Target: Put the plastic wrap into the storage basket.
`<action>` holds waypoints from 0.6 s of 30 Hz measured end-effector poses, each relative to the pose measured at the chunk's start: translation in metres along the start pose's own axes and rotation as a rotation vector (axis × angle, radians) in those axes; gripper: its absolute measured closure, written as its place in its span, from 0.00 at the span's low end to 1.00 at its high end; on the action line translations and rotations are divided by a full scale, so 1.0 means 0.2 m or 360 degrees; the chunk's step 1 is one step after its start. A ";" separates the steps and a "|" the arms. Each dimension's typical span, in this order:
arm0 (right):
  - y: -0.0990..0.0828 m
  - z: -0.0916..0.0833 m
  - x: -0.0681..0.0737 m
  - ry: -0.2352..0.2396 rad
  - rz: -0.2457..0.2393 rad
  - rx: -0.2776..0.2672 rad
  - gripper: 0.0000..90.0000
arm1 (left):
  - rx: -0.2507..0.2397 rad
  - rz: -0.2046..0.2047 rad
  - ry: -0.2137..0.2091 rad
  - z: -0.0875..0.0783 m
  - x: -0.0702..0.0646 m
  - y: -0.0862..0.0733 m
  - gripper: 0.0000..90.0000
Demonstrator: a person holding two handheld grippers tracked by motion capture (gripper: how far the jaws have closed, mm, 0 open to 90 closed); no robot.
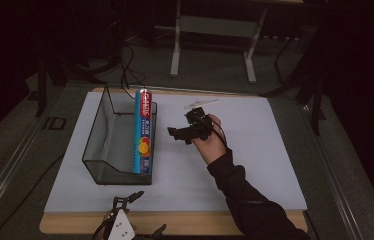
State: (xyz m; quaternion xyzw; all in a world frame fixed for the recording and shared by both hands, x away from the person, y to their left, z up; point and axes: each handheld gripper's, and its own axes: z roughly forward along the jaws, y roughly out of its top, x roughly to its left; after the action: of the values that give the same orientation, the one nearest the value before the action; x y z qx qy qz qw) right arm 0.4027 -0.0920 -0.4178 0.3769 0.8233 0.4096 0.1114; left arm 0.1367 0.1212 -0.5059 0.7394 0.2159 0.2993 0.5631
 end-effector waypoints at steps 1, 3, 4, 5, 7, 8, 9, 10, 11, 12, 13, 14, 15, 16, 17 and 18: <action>-0.01 -0.01 -0.01 0.0007 -0.0012 -0.0006 0.15 | 0.0000 0.0002 0.0001 0.00 0.00 0.00 0.00; -0.04 -0.04 -0.04 0.0008 -0.0008 -0.0002 0.15 | 0.0003 0.0004 0.0002 0.00 0.00 0.00 0.00; -0.06 -0.05 -0.05 0.0009 -0.0001 -0.0004 0.15 | 0.0004 0.0003 0.0002 0.00 0.00 0.00 0.00; -0.07 -0.06 -0.06 0.0006 0.0002 -0.0007 0.15 | 0.0006 0.0003 0.0002 0.01 0.00 0.00 0.00; -0.09 -0.08 -0.08 -0.0003 0.0000 -0.0005 0.15 | 0.0009 0.0004 0.0000 0.01 0.00 0.00 0.00; -0.11 -0.09 -0.09 0.0003 -0.0006 0.0001 0.15 | 0.0011 0.0004 -0.0001 0.01 0.00 0.00 0.00; -0.12 -0.09 -0.10 0.0003 -0.0002 0.0009 0.15 | 0.0011 0.0006 0.0001 0.01 0.00 0.00 0.00; -0.14 -0.10 -0.11 0.0006 -0.0011 0.0016 0.15 | 0.0008 0.0006 0.0001 0.01 0.00 0.00 0.00; -0.15 -0.11 -0.12 0.0010 -0.0016 0.0019 0.15 | 0.0009 0.0005 0.0000 0.01 0.00 0.00 0.00; -0.17 -0.12 -0.12 0.0005 -0.0014 0.0024 0.15 | 0.0011 0.0005 0.0000 0.01 0.00 0.00 0.00; -0.18 -0.12 -0.13 0.0001 -0.0021 0.0025 0.15 | 0.0013 0.0005 0.0001 0.01 0.00 0.00 0.00; -0.20 -0.13 -0.14 0.0006 -0.0024 0.0024 0.15 | 0.0011 0.0004 0.0001 0.01 0.00 0.00 0.00; -0.21 -0.13 -0.15 0.0004 -0.0027 0.0026 0.15 | 0.0013 0.0005 -0.0001 0.01 0.00 0.00 0.00; -0.23 -0.14 -0.16 -0.0003 -0.0028 0.0029 0.15 | 0.0014 0.0007 -0.0001 0.01 0.00 0.00 0.00; -0.24 -0.14 -0.17 0.0004 -0.0026 0.0027 0.15 | 0.0014 0.0006 -0.0002 0.01 -0.01 0.00 0.00; -0.26 -0.15 -0.18 0.0010 -0.0028 0.0026 0.15 | 0.0012 0.0005 -0.0003 0.01 -0.01 0.00 0.00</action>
State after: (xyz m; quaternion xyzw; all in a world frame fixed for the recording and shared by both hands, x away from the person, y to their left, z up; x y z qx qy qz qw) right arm 0.3854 -0.1541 -0.4426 0.3692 0.8303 0.4029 0.1094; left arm 0.1376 0.1188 -0.5072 0.7422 0.2154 0.2987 0.5600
